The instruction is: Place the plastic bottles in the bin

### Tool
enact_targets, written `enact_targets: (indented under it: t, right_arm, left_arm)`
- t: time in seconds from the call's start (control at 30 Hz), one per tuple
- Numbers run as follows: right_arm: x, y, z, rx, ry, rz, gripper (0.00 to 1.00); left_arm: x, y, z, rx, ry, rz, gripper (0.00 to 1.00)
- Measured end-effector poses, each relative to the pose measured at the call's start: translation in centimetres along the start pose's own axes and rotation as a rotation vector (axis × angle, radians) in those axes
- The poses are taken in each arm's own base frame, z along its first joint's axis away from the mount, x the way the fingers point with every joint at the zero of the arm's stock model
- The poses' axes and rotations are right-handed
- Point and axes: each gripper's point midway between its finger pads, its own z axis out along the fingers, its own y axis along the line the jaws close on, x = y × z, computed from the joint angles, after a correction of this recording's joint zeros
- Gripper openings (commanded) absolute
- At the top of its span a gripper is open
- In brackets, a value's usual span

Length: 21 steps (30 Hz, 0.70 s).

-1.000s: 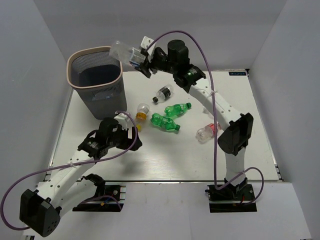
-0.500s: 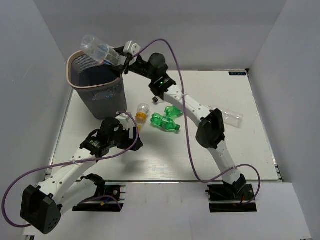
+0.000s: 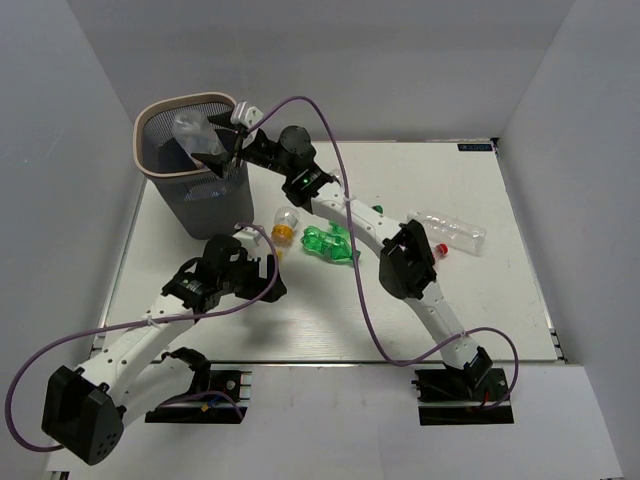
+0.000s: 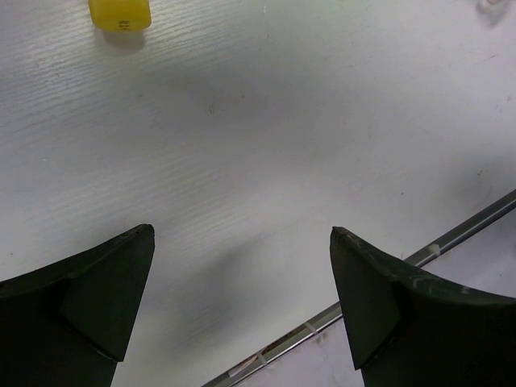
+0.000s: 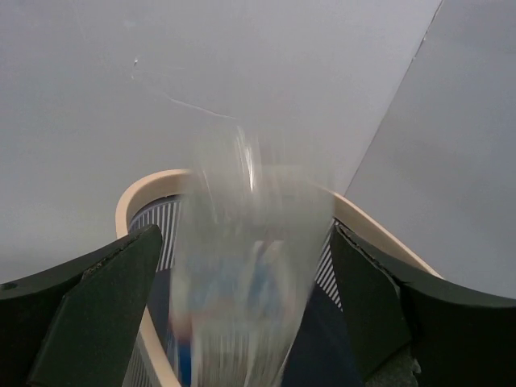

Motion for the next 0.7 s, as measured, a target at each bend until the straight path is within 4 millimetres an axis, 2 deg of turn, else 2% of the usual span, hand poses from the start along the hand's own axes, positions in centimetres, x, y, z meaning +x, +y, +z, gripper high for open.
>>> enact_targets:
  t: [0.27, 0.3, 0.33, 0.37, 0.4, 0.43, 0.53, 0.6, 0.63, 0.67, 0.7]
  right_arm:
    - [-0.4, -1.1, -0.4, 0.019, -0.013, 0.001, 0.9]
    - [-0.6, -1.5, -0.5, 0.03, -0.013, 0.002, 0.86]
    - [-0.9, -1.8, -0.6, 0.041, -0.012, 0.002, 0.67]
    - [-1.4, -2.2, -0.9, 0.055, -0.013, -0.001, 0.41]
    - [-2.1, -2.7, -1.2, 0.07, -0.007, -0.002, 0.09]
    - [-2.7, -3.5, -1.9, 0.095, 0.011, 0.006, 0.0]
    - [-6.4, -7.0, -5.1, 0.203, 0.054, 0.006, 0.0]
    - [-9.3, -9.7, -8.5, 0.282, 0.104, 0.001, 0.0]
    - [-10.8, -11.2, -11.0, 0.331, 0.135, -0.005, 0.02]
    - [-12.1, -12.4, -13.6, 0.377, 0.171, -0.008, 0.38]
    - [-12.9, -13.1, -16.3, 0.419, 0.21, -0.001, 0.59]
  left_arm:
    - [-0.4, 0.8, 0.8, -0.034, 0.002, 0.038, 0.99]
    - [-0.7, 0.9, 0.9, -0.043, -0.003, 0.049, 0.99]
    - [-1.2, 1.1, 1.1, -0.054, -0.013, 0.063, 0.99]
    - [-1.8, 1.2, 1.2, -0.064, -0.025, 0.08, 0.99]
    - [-2.4, 1.3, 1.4, -0.077, -0.037, 0.094, 0.99]
    - [-3.0, 1.5, 1.6, -0.09, -0.05, 0.109, 0.99]
    - [-5.2, 1.9, 2.5, -0.129, -0.09, 0.143, 0.99]
    - [-6.5, 2.1, 3.4, -0.147, -0.11, 0.164, 0.99]
    - [-7.2, 2.3, 4.1, -0.16, -0.116, 0.173, 0.99]
    - [-7.7, 2.5, 4.7, -0.174, -0.12, 0.182, 0.99]
    - [-8.0, 2.8, 5.4, -0.189, -0.118, 0.188, 0.99]
